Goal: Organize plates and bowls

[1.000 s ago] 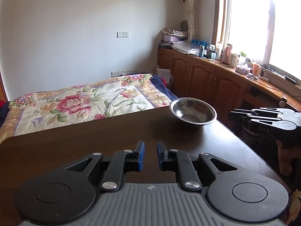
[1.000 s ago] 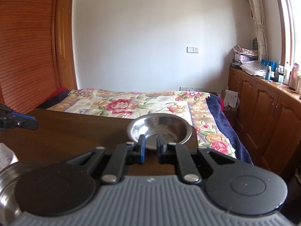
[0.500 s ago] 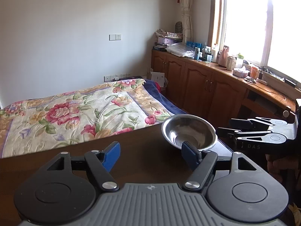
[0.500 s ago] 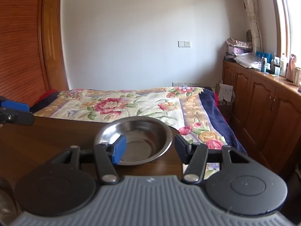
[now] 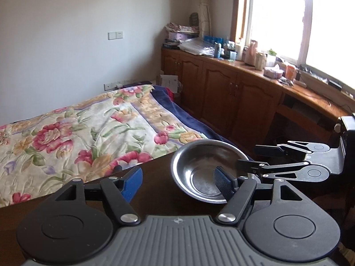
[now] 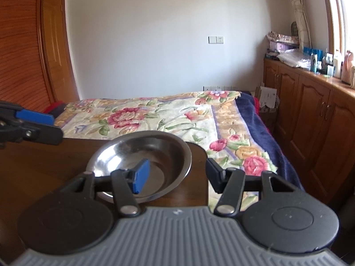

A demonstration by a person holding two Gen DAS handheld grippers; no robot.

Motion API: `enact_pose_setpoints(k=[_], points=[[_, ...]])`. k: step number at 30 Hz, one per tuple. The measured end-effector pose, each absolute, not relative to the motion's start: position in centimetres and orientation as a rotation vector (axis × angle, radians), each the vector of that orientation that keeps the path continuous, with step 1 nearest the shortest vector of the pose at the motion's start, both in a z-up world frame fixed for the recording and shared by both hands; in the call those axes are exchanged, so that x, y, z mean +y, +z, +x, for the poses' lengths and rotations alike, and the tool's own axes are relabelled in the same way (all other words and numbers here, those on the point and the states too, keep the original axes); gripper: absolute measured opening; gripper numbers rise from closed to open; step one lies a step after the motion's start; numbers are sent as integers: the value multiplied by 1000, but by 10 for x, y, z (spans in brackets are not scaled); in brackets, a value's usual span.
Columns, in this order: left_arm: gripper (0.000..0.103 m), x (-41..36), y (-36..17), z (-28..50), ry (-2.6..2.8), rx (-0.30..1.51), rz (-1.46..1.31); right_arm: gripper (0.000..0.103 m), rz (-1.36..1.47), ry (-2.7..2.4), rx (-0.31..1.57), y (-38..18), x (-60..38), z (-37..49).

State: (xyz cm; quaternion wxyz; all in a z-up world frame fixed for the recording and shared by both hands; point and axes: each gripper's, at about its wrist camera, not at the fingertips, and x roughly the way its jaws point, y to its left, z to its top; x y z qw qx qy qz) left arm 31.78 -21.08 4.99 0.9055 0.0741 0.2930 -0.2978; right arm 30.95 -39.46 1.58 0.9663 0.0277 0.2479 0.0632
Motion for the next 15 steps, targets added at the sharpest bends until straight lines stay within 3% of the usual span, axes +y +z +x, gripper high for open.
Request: enact_pose_setpoints(k=[11, 15], points=[[42, -234, 16, 352, -606, 719, 196, 46, 80, 162, 534, 7, -395, 311], [40, -238, 12, 358, -618, 753, 173, 42, 107, 178, 539, 8, -398, 310]])
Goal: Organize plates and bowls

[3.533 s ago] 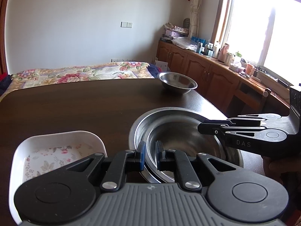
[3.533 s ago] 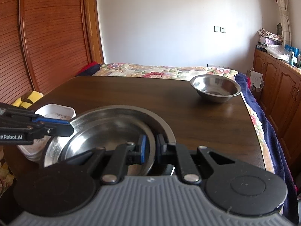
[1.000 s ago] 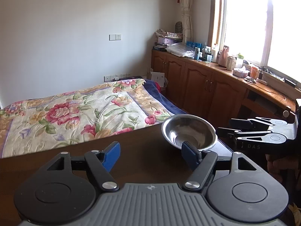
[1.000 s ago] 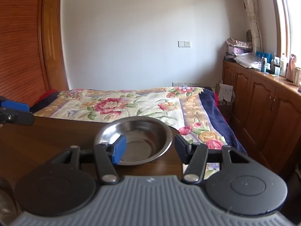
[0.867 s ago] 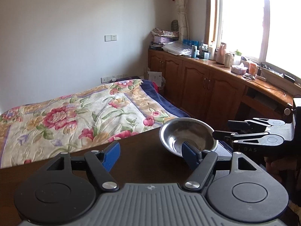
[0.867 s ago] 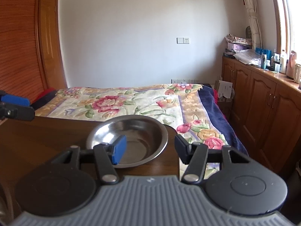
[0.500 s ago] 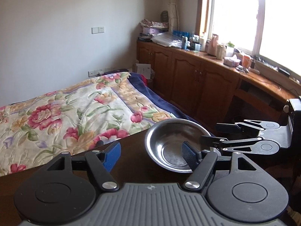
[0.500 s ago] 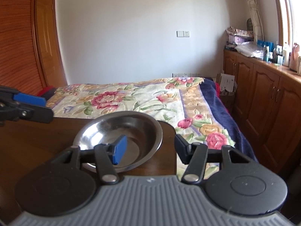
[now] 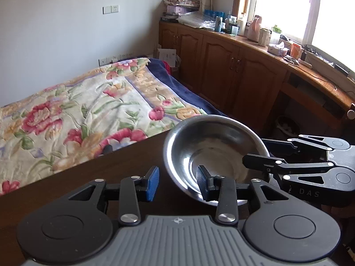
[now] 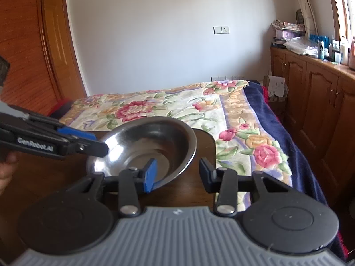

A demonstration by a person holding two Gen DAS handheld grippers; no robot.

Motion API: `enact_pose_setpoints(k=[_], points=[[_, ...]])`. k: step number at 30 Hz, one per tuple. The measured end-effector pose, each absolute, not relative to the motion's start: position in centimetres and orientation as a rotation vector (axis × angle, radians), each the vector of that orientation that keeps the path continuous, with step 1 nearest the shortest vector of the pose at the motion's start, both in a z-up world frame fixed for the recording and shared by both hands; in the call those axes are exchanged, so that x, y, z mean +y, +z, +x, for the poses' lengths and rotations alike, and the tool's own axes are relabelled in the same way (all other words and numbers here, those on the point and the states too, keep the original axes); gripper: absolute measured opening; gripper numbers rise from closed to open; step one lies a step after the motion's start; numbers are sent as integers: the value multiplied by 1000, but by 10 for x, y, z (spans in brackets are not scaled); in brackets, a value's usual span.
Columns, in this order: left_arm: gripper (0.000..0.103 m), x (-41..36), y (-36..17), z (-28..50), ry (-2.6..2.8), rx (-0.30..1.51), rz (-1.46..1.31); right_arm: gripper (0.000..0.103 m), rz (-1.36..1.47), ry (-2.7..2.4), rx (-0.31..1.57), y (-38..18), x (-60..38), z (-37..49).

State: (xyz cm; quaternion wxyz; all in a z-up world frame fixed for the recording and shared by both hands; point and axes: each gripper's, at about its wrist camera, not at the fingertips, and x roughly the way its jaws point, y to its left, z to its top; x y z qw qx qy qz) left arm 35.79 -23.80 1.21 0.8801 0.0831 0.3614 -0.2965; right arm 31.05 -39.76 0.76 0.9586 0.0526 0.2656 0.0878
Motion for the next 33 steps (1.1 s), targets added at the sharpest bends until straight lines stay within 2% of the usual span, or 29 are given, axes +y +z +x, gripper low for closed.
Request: enact_pose_setpoints(k=[7, 15, 33], points=[[40, -245, 8, 363, -617, 780, 158, 37, 115, 191, 543, 8, -397, 310], [23, -245, 9, 362, -608, 780, 184, 27, 128, 184, 553, 7, -399, 312], [20, -215, 56, 325, -614, 677, 154, 25, 112, 196, 502, 40, -381, 289]])
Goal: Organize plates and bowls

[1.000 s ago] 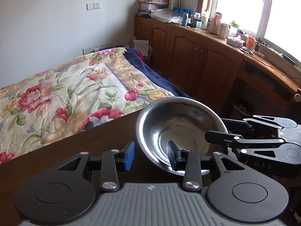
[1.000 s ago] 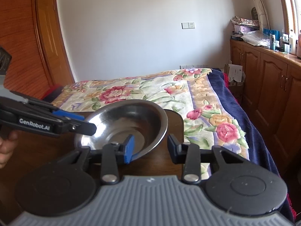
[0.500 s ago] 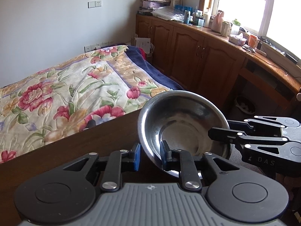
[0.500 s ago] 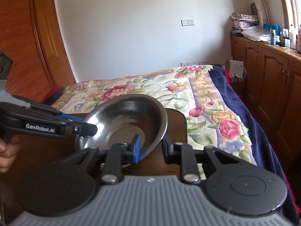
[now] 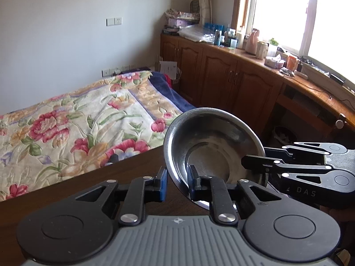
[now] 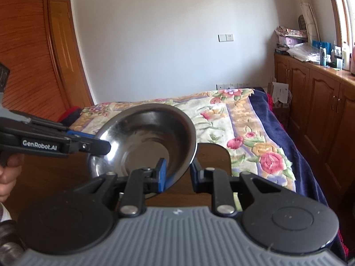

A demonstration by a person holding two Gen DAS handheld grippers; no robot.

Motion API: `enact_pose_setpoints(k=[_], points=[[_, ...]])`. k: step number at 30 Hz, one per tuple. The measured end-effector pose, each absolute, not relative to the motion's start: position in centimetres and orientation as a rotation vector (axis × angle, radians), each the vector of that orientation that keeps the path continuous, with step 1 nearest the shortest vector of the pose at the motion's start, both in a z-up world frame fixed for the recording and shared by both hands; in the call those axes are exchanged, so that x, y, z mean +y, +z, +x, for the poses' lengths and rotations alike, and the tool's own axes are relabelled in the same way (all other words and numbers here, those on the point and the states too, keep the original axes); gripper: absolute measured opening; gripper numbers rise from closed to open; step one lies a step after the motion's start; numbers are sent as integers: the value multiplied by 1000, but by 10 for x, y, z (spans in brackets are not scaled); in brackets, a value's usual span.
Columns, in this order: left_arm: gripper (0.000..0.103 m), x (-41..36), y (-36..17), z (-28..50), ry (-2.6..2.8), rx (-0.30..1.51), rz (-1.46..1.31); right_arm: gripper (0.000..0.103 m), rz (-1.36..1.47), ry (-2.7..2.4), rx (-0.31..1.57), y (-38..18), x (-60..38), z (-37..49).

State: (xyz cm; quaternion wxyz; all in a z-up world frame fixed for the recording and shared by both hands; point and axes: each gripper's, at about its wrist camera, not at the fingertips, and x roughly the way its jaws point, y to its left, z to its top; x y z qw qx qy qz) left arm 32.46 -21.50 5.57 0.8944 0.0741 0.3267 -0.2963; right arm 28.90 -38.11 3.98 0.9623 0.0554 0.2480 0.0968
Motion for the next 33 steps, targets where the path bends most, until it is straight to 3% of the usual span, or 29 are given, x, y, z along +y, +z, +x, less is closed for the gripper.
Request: enact_pose_setpoints(k=[18, 33], points=[[20, -181, 90, 271, -613, 587, 153, 25, 69, 203, 444, 68, -361, 257], [21, -154, 82, 221, -611, 578, 144, 25, 60, 216, 459, 66, -342, 224]])
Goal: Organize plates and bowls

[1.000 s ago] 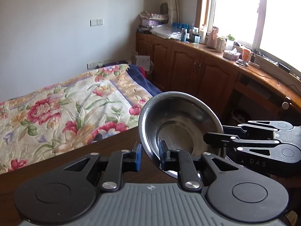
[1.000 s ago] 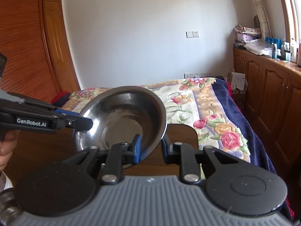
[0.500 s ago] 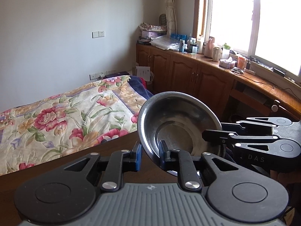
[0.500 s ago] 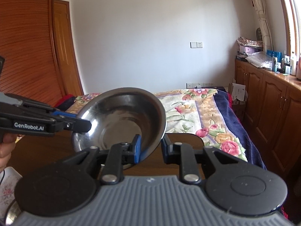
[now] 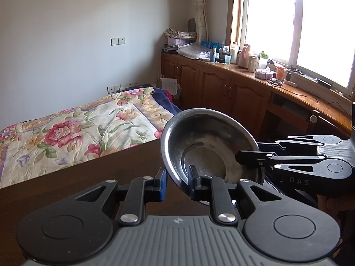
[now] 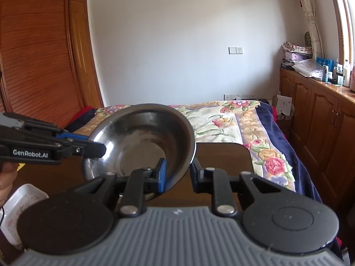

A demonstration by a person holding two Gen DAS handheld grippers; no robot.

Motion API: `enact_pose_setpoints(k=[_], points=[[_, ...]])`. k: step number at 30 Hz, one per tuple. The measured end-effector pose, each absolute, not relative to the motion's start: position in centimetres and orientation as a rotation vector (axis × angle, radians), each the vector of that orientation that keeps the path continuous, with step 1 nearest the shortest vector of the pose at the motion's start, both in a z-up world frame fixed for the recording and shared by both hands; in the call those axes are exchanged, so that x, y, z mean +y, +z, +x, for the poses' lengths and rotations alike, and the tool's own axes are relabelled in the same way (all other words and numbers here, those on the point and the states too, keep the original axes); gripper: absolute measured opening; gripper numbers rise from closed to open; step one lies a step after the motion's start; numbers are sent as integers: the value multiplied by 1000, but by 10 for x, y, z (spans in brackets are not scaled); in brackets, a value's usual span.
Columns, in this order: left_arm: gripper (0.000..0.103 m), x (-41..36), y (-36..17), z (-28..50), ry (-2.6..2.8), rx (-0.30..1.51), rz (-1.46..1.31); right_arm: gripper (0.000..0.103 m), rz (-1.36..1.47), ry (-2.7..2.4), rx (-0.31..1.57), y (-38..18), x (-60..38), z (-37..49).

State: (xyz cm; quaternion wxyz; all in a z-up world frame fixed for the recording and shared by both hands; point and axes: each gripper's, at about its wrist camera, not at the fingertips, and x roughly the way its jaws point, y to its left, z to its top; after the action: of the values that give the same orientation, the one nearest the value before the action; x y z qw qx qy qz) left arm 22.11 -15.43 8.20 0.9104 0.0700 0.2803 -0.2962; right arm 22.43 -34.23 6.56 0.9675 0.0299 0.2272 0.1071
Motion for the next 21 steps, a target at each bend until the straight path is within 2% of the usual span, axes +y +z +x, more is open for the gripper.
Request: enact_pose_setpoints(k=[21], points=[[22, -116, 75, 137, -585, 527, 119, 25, 23, 269, 465, 63, -312, 173]])
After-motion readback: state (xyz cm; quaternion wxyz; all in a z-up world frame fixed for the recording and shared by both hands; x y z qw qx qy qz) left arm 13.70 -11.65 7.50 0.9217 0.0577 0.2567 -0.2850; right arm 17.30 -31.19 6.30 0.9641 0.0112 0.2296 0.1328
